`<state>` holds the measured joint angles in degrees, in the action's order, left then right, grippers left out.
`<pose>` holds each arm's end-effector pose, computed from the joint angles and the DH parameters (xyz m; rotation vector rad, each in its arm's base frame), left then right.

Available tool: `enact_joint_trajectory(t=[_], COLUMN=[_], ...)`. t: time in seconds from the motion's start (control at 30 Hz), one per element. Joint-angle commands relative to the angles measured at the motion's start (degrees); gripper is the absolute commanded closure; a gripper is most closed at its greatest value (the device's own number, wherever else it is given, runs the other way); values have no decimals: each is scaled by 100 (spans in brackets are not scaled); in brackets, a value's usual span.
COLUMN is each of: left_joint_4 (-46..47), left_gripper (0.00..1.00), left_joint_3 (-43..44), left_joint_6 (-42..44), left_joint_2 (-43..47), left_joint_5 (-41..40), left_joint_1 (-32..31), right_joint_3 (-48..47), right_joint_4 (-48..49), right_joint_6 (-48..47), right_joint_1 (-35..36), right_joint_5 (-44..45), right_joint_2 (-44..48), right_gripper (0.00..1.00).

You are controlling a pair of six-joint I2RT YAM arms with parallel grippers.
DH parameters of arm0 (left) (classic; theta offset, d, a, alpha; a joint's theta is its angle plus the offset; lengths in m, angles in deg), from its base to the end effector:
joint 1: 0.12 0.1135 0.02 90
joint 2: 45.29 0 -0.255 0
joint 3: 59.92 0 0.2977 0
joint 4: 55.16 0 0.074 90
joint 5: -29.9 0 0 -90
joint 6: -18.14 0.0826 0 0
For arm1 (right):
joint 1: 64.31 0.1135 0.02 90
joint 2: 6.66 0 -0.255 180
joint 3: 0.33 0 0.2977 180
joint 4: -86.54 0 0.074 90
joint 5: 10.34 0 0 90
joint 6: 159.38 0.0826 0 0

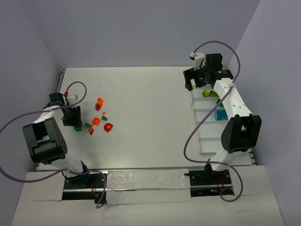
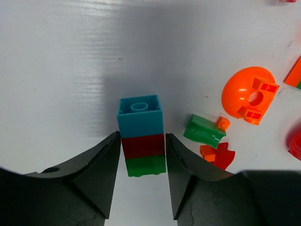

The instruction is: Sort the legos into containers by color

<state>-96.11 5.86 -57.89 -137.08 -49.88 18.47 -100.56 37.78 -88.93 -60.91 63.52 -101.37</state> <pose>0.3424 0.0997 0.0949 -0.0598 2.7056 -0.0777 0.4468 0.0495 0.2912 -0.5935 2.2177 0.1825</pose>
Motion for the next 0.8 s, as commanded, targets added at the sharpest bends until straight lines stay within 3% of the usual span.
enact_joint_trajectory(t=[0.0,0.17,0.37,0.57,0.67,0.77], left_joint_4=[-28,-30,32,129,69,14], left_gripper=[45,41,52,72,94,100], left_joint_3=[-60,-124,-98,-38,37,236], left_joint_6=[-16,-9,-53,106,499,990], left_joint_2=[176,221,249,292,520,1107], left_joint_5=[-94,-136,-69,167,666,1628], left_joint_1=[39,31,31,31,31,31], right_joint_3=[-72,-46,0,9,0,56], right_joint_4=[28,47,60,48,71,241], right_joint_6=[-21,13,25,39,140,373], right_joint_1=[48,47,64,98,107,176], right_joint_5=[-65,-100,-126,-186,-572,-1356], right_joint_2=[118,120,146,189,333,641], right_gripper=[0,0,0,0,0,1])
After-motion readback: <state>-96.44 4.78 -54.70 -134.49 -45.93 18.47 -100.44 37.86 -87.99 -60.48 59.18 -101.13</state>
